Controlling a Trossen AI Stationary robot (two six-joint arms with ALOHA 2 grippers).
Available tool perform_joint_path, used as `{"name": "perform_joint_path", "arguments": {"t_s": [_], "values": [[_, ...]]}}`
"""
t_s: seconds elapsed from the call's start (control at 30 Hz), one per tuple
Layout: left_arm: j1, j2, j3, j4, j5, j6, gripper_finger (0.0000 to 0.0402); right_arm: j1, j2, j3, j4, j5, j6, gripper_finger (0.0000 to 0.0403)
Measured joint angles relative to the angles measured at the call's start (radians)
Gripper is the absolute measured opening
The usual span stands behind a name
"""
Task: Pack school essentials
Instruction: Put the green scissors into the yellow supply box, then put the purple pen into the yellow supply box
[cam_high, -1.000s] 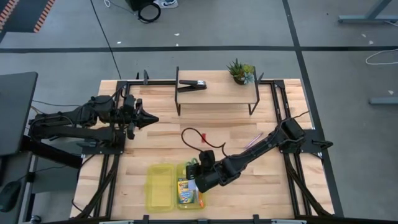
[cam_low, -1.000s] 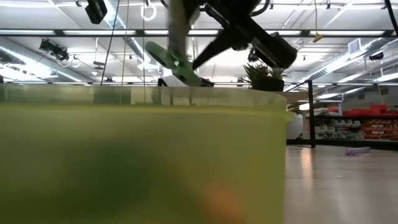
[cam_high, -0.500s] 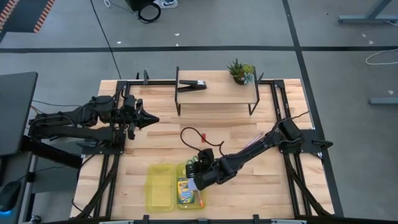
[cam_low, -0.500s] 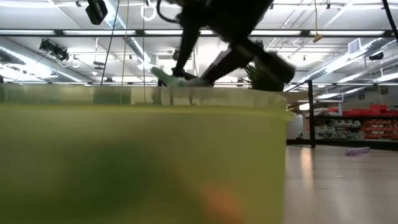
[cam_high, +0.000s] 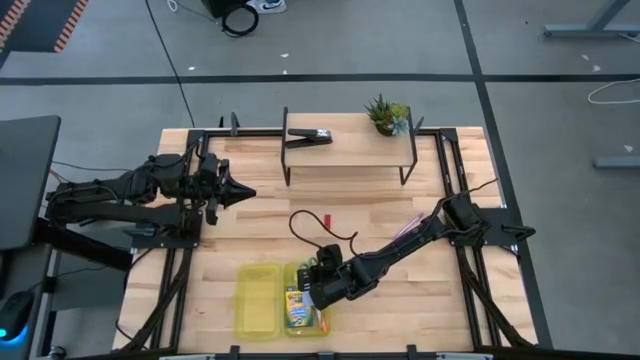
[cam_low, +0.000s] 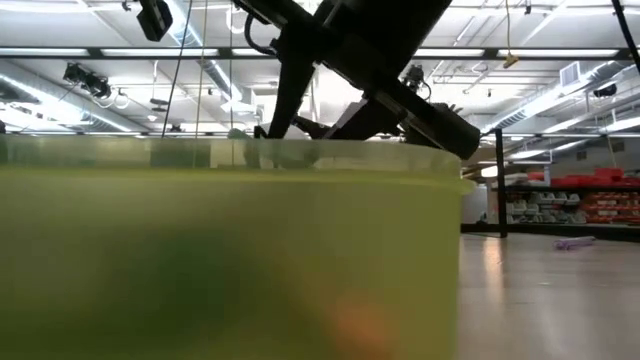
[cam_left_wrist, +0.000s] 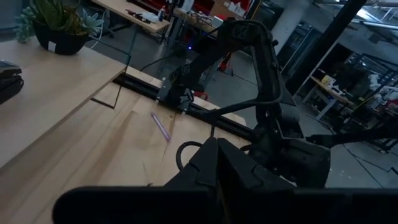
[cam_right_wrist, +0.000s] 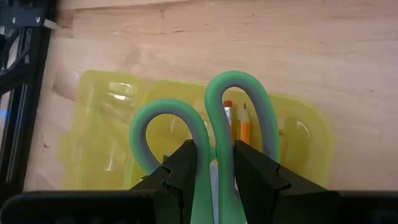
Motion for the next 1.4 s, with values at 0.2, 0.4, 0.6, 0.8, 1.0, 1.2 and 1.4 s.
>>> {"name": "perform_joint_path", "arguments": {"t_s": [0.2,0.4,0.6,0.8,1.0,1.2,1.4], "values": [[0.001,0.0,0.0,-0.001,0.0,0.003,0.002,-0.001,0.0,0.0,0.0,-0.023,0.015,0.0107],[0.001,0.0,0.0,-0.001,0.0,0.003,0.0022,-0.004,0.0,0.0,-0.002,-0.055,0.029,0.0128],[0.001,0.0,0.0,-0.001,0.0,0.004,0.0013,-0.005,0.0,0.0,-0.009,-0.093,0.029,0.0158],[0.001,0.0,0.0,-0.001,0.0,0.004,0.0022,-0.005,0.0,0.0,-0.009,-0.098,0.032,0.0168],[0.001,0.0,0.0,0.0,0.0,0.004,0.0019,-0.005,-0.022,0.0,-0.024,-0.097,0.027,0.0167],[0.001,0.0,0.0,-0.007,0.0,0.003,0.0013,-0.01,-0.092,0.0,-0.133,-0.103,0.018,0.0167],[0.001,0.0,0.0,-0.015,0.0,0.004,0.0026,-0.004,-0.212,-0.006,-0.404,-0.131,-0.01,0.0164]]}}
